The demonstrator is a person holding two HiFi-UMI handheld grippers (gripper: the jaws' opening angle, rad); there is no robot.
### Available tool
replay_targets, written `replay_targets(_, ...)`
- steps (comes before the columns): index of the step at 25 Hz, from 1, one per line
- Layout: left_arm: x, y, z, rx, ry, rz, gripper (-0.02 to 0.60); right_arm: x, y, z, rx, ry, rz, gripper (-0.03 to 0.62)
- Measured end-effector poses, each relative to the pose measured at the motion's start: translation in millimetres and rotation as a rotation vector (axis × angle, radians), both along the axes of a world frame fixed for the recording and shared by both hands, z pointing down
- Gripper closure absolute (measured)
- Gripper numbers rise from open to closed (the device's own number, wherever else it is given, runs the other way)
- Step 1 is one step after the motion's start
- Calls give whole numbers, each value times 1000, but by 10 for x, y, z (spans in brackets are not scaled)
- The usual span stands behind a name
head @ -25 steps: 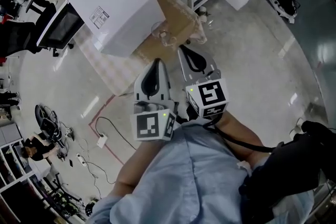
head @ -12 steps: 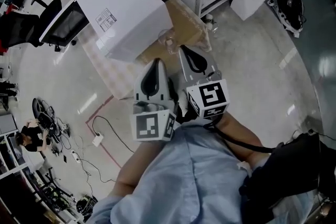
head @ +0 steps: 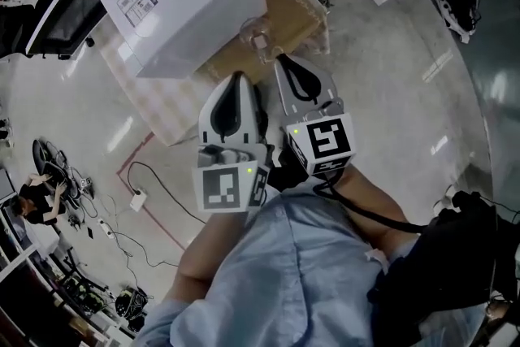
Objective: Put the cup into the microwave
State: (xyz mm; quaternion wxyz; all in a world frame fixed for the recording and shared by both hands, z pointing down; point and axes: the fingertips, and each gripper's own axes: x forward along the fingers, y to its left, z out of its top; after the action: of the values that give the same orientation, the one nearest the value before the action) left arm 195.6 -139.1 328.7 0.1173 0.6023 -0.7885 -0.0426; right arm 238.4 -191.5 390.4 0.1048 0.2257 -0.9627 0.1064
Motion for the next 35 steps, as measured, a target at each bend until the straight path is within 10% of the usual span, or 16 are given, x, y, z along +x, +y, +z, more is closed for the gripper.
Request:
replay_targets(7, -149, -16, 574, -10, 76, 12, 574, -137, 2, 633, -32, 30, 28, 526)
replay_targets(11, -251, -36, 684, 1, 74, 4, 574, -263, 69, 929, -72, 48, -37, 240)
replay_targets(15, -401, -57, 814, -14, 71, -15, 574, -412, 51, 1184, -109, 92, -53, 125)
replay_targets(35, -819, -181, 1413, -126, 170, -8, 574, -1009, -435, 1654, -37, 217, -36, 84)
